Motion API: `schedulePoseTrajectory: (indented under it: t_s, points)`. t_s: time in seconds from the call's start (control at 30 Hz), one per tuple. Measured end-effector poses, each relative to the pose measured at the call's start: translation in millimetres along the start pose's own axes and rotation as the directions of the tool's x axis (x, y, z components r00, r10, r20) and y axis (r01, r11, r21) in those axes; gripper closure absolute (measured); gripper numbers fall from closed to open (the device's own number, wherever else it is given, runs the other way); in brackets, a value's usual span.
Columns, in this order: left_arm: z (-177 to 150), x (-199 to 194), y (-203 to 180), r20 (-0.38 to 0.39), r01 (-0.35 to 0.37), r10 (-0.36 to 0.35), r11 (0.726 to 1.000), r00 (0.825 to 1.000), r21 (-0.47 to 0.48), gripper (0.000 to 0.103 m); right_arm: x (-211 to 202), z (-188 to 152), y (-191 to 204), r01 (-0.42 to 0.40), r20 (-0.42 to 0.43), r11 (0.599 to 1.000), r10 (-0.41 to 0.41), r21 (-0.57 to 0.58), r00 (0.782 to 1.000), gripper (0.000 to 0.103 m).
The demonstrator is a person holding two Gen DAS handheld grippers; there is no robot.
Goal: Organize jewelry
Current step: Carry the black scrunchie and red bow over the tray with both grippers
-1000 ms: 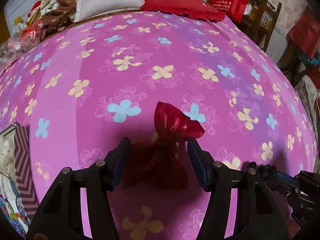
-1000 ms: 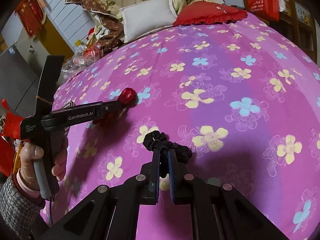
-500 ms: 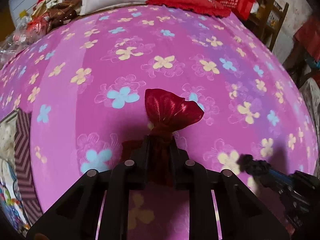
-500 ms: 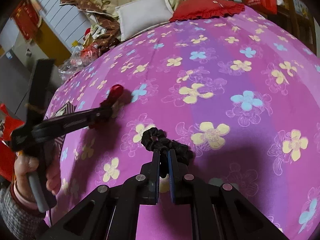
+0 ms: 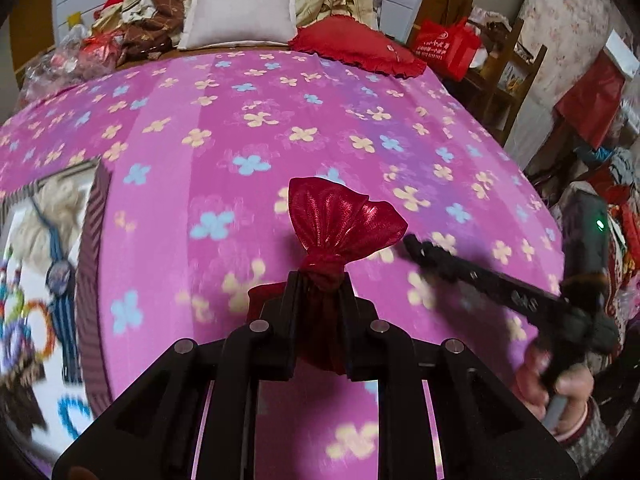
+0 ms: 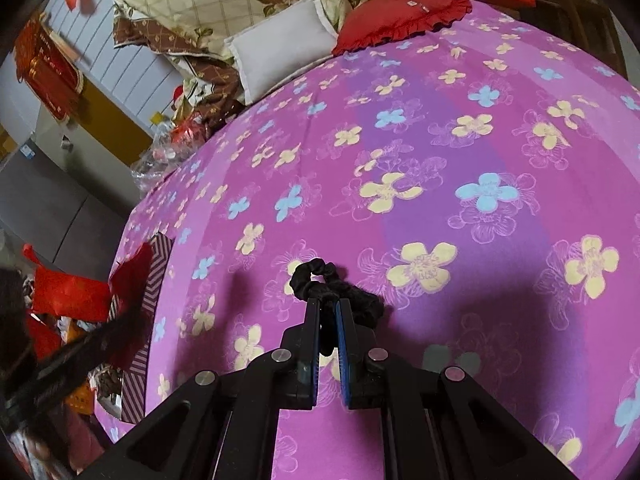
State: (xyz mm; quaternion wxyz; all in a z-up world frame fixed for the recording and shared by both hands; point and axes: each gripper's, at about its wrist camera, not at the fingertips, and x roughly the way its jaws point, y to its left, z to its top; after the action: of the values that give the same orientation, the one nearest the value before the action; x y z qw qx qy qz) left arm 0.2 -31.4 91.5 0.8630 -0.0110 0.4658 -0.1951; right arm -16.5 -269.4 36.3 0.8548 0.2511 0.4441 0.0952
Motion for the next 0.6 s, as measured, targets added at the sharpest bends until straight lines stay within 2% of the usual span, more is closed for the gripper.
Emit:
schedulePoseTrajectory:
  t_s: [0.3,0.43,0.6]
  points:
    - [-44.9,-54.1,-2.4,0.072,-0.012,0.013,1.0,0.997,-0.016,0.088,-5.6,-15.5,12.2,0.004,-0.008,1.0,-0.004,-0.004,1.0,0.096]
    - [-59.6,-78.6,17.9,0.103,-0.021,0.027,0.998,0.994,-0.06,0.088,-5.0,-27.2,22.1,0.023,-0.023,0.999,-0.024,-0.034,0.999,0.096]
    - [-75.6,-105.9,58.1,0.137,-0.069,0.088,0.988,0.987,-0.134,0.088,-10.2,-45.4,35.4,0.012,-0.048,0.999,-0.014,-0.048,0.999,0.096]
